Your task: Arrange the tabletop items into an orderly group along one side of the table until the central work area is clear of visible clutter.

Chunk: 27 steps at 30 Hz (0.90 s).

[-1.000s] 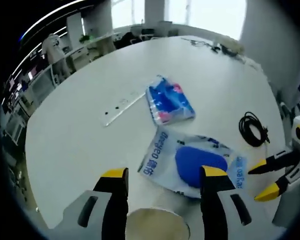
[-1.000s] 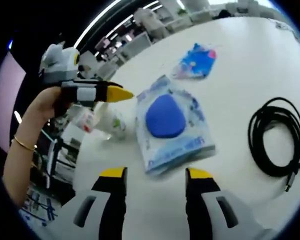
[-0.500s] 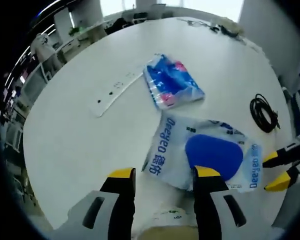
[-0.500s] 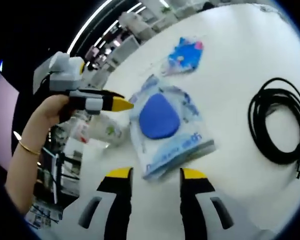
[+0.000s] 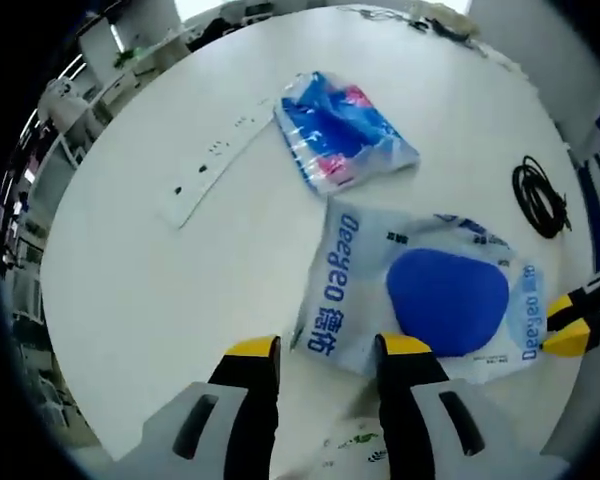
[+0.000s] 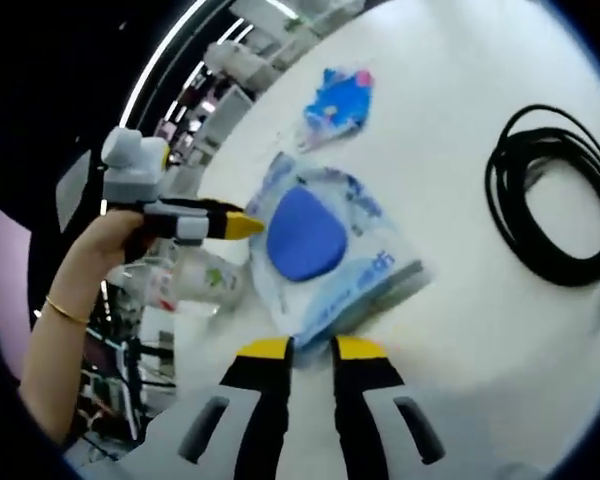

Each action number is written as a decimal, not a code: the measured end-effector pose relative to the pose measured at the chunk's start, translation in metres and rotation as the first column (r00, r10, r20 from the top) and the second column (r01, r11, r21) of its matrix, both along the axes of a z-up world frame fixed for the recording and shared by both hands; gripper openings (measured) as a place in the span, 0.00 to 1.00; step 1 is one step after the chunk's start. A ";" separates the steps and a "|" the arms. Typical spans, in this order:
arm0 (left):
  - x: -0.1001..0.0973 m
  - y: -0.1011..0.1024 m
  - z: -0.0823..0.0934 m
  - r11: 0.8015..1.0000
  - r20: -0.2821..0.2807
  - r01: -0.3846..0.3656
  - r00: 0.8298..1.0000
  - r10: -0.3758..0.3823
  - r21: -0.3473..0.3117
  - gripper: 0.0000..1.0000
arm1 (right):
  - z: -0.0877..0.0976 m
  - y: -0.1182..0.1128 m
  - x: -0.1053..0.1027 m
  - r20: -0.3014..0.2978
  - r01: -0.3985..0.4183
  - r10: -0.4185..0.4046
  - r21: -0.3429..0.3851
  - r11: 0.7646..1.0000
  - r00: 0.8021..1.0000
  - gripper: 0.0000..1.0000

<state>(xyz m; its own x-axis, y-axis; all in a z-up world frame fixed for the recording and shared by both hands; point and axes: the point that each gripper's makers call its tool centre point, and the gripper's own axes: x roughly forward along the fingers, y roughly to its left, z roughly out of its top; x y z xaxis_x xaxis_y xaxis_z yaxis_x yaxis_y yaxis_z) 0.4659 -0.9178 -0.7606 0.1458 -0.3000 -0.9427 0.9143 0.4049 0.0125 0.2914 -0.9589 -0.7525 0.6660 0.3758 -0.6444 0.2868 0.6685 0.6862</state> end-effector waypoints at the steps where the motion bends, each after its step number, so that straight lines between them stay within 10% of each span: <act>1: 0.001 -0.001 -0.001 1.000 -0.009 0.001 1.000 -0.001 0.000 0.35 | 0.000 0.000 0.000 -0.001 0.006 -0.006 0.008 1.000 1.000 0.12; 27: 0.006 -0.002 0.013 0.997 0.027 0.066 0.997 -0.067 0.031 0.02 | 0.015 0.001 0.009 0.066 0.020 -0.024 0.057 0.998 0.998 0.01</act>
<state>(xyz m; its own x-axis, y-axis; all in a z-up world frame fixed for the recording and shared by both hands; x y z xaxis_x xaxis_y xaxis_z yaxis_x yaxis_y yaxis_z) 0.4724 -0.9202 -0.7477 0.1525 -0.2813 -0.9474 0.9382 0.3425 0.0493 0.3004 -0.9577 -0.7378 0.7150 0.3948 -0.5770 0.2537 0.6226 0.7403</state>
